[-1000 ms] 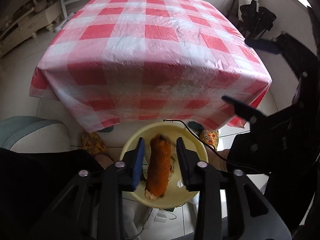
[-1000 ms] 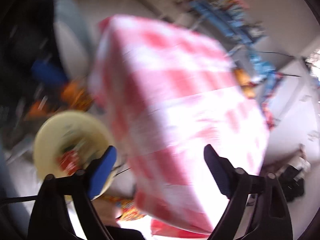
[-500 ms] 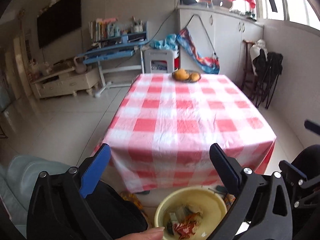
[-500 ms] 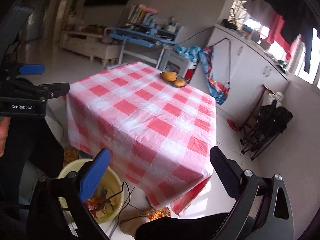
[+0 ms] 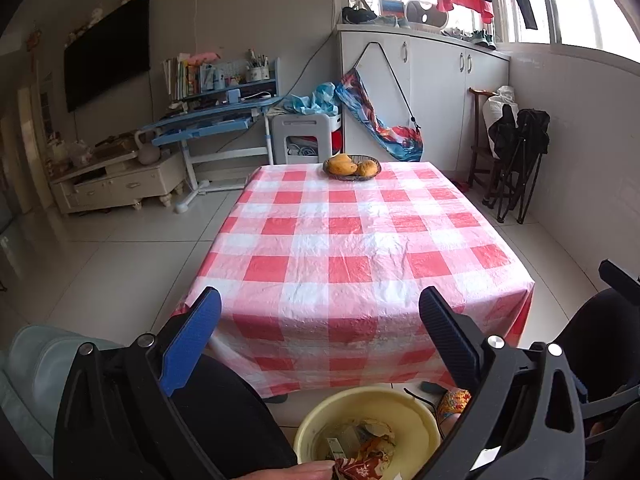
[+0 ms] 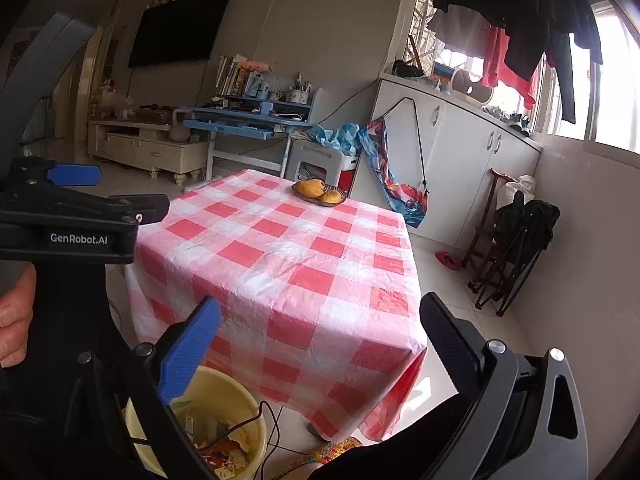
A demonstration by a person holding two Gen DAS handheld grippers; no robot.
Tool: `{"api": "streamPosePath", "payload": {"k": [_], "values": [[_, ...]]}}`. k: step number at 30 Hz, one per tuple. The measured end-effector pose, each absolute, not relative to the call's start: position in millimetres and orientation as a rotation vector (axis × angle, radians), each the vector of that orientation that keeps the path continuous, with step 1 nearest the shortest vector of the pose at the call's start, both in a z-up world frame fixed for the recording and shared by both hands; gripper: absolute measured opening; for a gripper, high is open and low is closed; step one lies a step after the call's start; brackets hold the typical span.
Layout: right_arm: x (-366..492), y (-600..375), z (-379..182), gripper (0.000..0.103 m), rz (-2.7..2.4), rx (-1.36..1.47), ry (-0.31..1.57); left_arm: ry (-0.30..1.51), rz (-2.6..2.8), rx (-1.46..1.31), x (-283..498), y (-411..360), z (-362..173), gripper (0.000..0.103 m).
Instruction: Collect trash
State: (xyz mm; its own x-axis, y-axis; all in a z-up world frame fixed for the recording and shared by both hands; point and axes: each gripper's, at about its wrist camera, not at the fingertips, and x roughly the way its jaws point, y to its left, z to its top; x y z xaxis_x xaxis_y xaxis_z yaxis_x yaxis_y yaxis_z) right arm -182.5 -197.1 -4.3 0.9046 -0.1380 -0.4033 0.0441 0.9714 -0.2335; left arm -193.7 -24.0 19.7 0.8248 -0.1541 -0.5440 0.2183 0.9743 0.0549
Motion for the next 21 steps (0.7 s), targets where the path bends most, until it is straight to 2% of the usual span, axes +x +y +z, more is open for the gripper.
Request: {"api": "streamPosePath", "payload": {"k": [13, 16, 21], "values": [[-182, -200, -5, 0.095, -0.105, -0.211, 0.425, 0.553, -0.208, 0.069, -193, -14, 24, 0.096], [-182, -200, -5, 0.095, -0.105, -0.211, 0.426, 0.501, -0.185, 0.053, -200, -10, 27, 0.096], [-182, -199, -5, 0.095, -0.105, -0.213, 0.426, 0.473, -0.153, 0.127, -207, -14, 32, 0.096]]}}
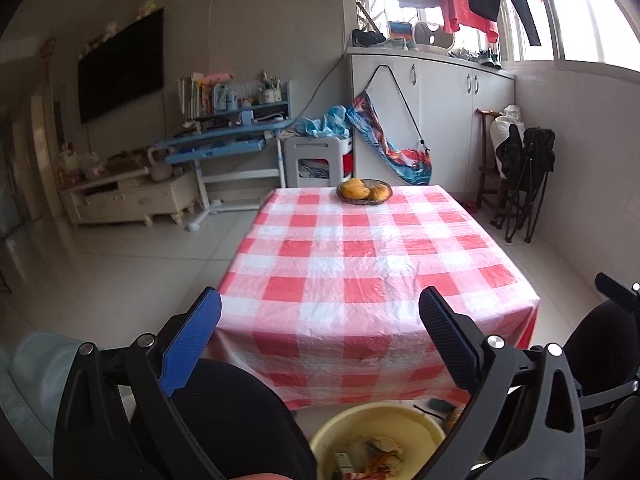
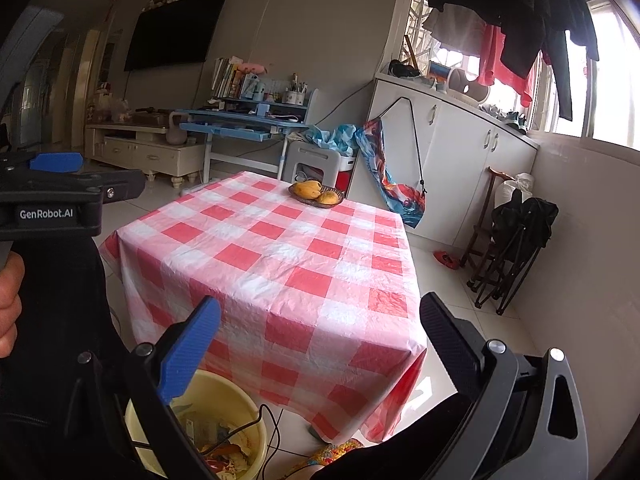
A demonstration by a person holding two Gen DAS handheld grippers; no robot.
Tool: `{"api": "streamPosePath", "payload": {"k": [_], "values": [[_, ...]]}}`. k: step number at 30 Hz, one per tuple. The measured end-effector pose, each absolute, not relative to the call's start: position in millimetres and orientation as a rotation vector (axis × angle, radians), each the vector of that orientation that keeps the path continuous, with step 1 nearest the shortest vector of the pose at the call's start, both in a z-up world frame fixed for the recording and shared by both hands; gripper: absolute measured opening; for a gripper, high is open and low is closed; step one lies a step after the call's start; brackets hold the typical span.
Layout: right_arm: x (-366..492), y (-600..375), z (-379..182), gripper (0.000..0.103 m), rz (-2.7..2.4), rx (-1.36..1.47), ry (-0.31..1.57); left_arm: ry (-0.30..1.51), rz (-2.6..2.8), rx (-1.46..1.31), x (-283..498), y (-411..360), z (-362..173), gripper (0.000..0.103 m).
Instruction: Collect trash
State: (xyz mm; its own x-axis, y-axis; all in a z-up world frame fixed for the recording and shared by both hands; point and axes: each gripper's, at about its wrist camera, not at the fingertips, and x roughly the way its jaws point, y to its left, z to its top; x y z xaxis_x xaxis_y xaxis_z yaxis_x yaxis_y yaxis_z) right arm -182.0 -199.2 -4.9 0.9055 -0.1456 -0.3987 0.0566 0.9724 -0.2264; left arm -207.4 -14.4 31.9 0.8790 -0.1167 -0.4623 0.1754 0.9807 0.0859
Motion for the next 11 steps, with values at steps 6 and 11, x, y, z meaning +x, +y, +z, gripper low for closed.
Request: {"api": "streamPosePath", "payload": {"k": [6, 11], "values": [[-179, -195, -9, 0.095, -0.102, -0.243, 0.436, 0.533, -0.126, 0.142, -201, -13, 23, 0.096], [-177, -193, -11, 0.095, -0.1, -0.256, 0.442, 0.561, -0.117, 0.087, -197, -2, 20, 0.096]]}}
